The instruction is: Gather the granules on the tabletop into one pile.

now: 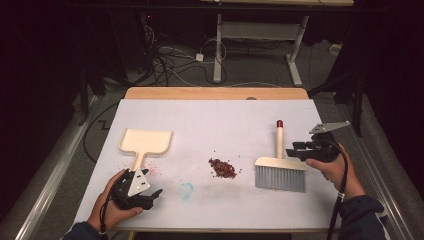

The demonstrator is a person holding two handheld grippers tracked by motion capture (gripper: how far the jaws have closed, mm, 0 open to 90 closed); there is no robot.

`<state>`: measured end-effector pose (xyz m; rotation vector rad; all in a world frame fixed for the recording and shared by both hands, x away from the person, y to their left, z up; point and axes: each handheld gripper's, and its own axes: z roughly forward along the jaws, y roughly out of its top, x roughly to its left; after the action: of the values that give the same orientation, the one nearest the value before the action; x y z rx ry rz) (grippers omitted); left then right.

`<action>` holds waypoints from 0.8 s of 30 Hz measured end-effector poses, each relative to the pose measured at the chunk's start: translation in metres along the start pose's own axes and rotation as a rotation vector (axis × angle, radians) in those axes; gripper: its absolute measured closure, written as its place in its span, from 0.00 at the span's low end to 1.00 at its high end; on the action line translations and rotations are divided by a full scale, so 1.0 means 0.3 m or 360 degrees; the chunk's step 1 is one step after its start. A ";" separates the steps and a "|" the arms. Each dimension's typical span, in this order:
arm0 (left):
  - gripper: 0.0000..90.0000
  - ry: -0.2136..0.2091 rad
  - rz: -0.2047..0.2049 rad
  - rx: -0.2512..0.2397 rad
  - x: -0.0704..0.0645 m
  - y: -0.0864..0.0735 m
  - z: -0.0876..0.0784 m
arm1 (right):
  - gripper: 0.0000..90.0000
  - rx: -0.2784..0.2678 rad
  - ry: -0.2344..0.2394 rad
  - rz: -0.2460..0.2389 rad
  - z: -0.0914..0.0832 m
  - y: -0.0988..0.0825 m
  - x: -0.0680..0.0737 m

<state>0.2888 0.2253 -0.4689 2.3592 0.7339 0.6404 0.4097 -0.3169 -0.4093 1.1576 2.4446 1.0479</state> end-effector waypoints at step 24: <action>0.24 -0.0006 0.0032 0.0015 -0.009 0.001 0.000 | 0.60 0.0200 -0.0321 0.0233 0.230 0.006 0.031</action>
<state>0.2869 0.2235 -0.4694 2.3785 0.7136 0.6423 0.4380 -0.2742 -0.4566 1.4260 2.3242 0.7795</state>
